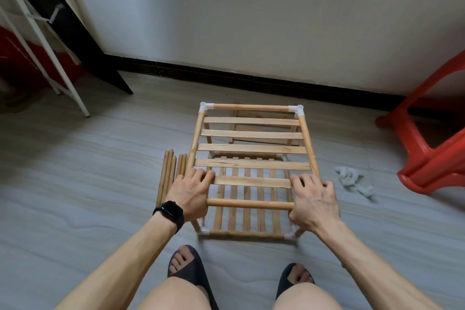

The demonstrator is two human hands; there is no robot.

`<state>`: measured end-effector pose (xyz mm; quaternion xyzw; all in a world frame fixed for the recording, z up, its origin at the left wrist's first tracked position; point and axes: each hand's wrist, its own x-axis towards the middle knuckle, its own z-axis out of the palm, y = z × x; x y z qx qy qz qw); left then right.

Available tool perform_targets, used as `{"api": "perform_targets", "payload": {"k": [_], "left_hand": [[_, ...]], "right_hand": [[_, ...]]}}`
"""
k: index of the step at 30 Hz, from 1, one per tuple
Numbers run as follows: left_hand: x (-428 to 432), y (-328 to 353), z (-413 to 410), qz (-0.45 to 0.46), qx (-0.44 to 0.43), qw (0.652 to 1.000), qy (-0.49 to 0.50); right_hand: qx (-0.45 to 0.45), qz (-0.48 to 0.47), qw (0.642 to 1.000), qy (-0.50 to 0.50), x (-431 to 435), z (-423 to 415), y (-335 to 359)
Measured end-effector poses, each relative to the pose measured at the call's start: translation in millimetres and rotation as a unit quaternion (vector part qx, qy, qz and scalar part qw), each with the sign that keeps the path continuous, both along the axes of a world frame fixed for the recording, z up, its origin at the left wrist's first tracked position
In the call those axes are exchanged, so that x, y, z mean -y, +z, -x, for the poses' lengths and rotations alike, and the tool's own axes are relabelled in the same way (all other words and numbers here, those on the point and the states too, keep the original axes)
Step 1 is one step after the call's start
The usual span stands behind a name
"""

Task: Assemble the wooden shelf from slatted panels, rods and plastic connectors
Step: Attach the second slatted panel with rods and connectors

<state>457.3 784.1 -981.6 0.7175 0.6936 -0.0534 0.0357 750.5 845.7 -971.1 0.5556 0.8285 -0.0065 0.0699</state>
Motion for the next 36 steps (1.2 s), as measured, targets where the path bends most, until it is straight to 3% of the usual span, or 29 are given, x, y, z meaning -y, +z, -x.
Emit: {"api": "perform_targets", "payload": {"k": [5,13,18,20,22,25,27,30,33,36], "left_hand": [[4,4,-1,0.045,0.008,0.999,-0.003],[15,4,-13,0.030,0.007,0.998,0.052],[25,30,-12,0.085,0.021,0.995,-0.056],[30,54,-15,0.113,0.086,0.985,-0.102],[27,71,-18,0.082,0.184,0.973,-0.114],[1,80,-10,-0.006,0.245,0.969,-0.040],[-21,73,11,-0.017,0.197,0.979,0.055],[-38,46,36,0.029,0.129,0.977,0.169],[-27,21,36,0.056,0.227,0.947,0.222],[-5,4,30,0.018,0.326,0.901,0.286]], "right_hand": [[-0.015,0.048,0.999,-0.009,3,3,3],[-0.004,0.050,0.998,0.032,-8,0,6],[0.026,0.021,0.998,0.061,-25,-27,-1],[0.028,-0.026,0.999,-0.024,-30,-41,-1],[-0.055,-0.062,0.981,-0.177,-29,-50,-3],[-0.310,-0.037,0.878,-0.363,-10,-43,6],[-0.420,0.003,0.833,-0.360,16,-29,9],[-0.436,0.076,0.848,-0.291,55,-4,1],[-0.387,0.090,0.875,-0.276,53,-3,-11],[-0.367,0.095,0.889,-0.255,27,-13,-7]]}}
